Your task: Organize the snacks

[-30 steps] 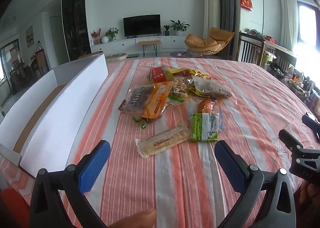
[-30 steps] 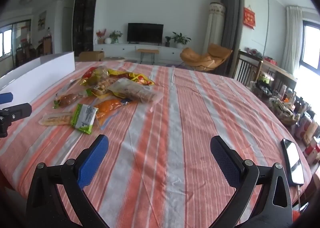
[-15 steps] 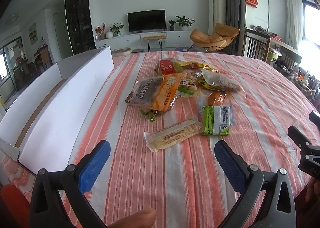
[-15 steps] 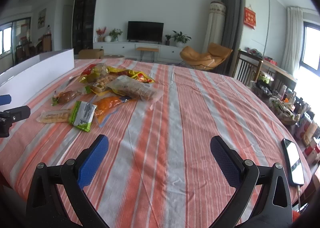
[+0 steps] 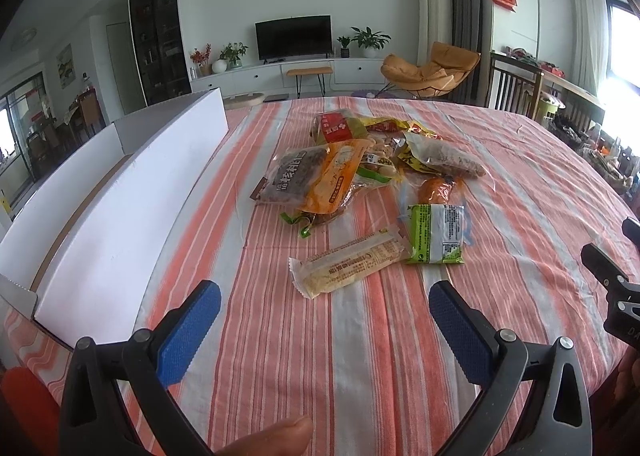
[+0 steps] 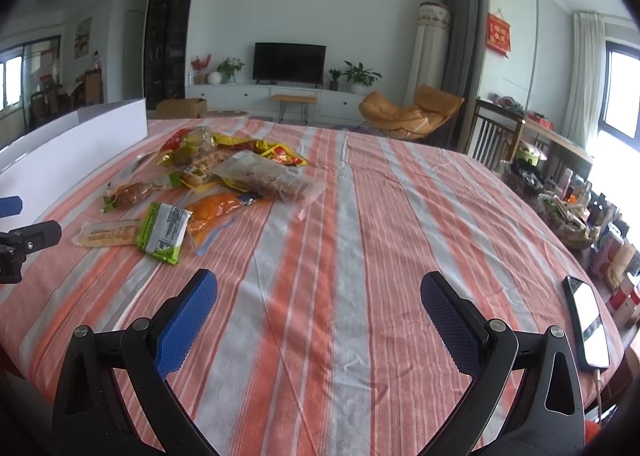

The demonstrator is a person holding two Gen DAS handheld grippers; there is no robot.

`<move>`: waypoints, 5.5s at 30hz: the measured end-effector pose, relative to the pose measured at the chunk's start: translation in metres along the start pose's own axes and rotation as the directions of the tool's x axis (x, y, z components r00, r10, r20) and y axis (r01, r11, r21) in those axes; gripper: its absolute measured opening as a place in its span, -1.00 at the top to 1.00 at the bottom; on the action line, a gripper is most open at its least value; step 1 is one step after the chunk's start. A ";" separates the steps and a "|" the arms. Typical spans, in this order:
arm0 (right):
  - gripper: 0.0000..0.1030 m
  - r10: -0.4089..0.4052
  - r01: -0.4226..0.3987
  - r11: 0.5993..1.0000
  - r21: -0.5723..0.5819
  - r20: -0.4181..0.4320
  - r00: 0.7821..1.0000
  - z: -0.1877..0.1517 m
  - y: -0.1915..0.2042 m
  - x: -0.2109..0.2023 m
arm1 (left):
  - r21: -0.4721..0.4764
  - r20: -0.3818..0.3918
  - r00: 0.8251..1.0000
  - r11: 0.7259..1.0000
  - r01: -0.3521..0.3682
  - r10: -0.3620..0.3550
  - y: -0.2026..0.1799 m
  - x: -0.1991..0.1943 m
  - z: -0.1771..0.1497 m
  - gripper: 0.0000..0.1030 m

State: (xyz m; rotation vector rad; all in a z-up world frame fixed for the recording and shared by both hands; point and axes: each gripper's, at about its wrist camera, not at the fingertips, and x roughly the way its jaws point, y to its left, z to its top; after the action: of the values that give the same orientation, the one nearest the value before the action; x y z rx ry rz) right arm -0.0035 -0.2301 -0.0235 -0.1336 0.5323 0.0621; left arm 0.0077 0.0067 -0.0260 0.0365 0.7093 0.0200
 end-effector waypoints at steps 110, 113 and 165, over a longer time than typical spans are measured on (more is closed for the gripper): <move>-0.99 0.057 -0.042 0.997 0.061 -0.267 0.962 -0.026 -0.002 0.054 | -0.052 -0.274 0.961 0.999 0.010 -0.024 0.022 0.063 -0.030 -1.00; -0.99 0.058 -0.040 0.997 0.069 -0.275 0.960 -0.027 -0.003 0.054 | -0.051 -0.283 0.959 0.999 0.012 -0.026 0.022 0.064 -0.030 -1.00; -0.26 0.292 -0.231 0.956 0.183 -0.493 0.819 0.068 0.053 0.160 | 0.307 -0.228 0.939 0.896 0.320 -0.257 0.013 0.062 0.030 -0.99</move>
State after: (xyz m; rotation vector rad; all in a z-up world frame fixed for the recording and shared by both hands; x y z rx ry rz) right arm 0.1631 -0.1643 -0.0532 0.0431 1.0935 0.2712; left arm 0.0745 0.0208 -0.0432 0.2643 0.8904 -0.3927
